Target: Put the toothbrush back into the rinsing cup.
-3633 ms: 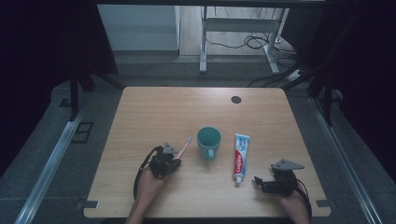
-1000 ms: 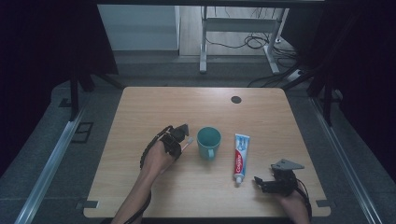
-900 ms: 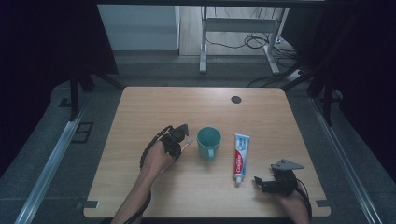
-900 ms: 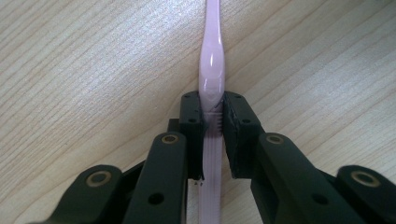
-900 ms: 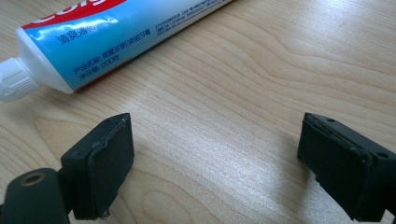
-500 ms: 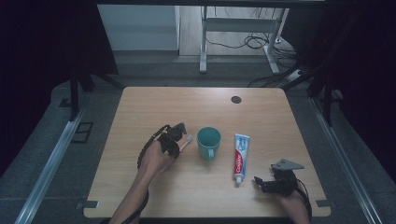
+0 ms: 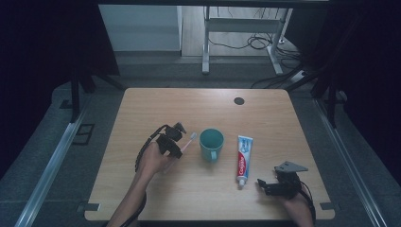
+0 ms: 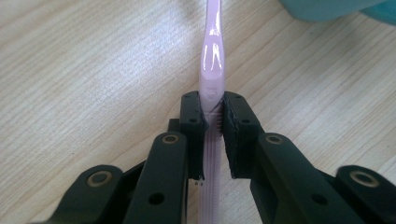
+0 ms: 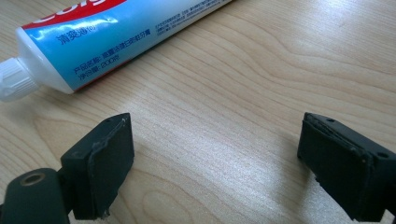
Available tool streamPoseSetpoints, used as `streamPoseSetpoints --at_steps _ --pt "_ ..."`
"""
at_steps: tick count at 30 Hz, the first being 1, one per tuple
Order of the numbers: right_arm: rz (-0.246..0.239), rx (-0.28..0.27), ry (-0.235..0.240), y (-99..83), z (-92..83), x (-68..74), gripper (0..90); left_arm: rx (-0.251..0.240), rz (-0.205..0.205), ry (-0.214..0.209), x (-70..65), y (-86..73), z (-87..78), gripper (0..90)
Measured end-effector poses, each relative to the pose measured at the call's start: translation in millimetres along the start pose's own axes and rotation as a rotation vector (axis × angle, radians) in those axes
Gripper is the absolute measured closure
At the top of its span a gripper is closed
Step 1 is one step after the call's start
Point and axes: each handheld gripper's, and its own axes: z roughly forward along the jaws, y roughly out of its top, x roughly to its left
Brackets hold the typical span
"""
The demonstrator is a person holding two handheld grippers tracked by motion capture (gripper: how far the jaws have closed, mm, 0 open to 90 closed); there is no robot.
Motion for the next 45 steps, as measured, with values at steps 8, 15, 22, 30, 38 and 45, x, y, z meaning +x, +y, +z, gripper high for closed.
streamPoseSetpoints --at_steps 8,15,22,30,38,45 --pt "0.000 0.000 0.000 0.0 0.0 0.1 10.3 -0.111 0.023 0.010 -2.7 -4.5 -13.0 79.2" --pt "0.000 0.000 0.000 0.0 0.0 0.1 10.3 -0.176 0.045 0.004 -2.5 -7.0 -23.0 79.2" --pt "0.000 0.000 -0.001 0.0 0.1 0.1 10.3 -0.245 0.061 -0.001 -3.6 -8.0 -33.4 79.2" --pt "-0.002 -0.002 -0.001 0.0 0.2 -0.1 10.3 -0.332 0.085 -0.017 -7.1 -6.7 -46.0 79.2" --pt "-0.003 -0.002 -0.001 0.0 0.1 -0.1 10.3 -0.420 0.098 -0.039 -12.2 -3.6 -57.3 79.2" --pt "-0.002 -0.002 -0.001 0.0 0.2 -0.1 10.3 -0.469 0.118 -0.049 -18.2 1.9 -65.1 79.2"
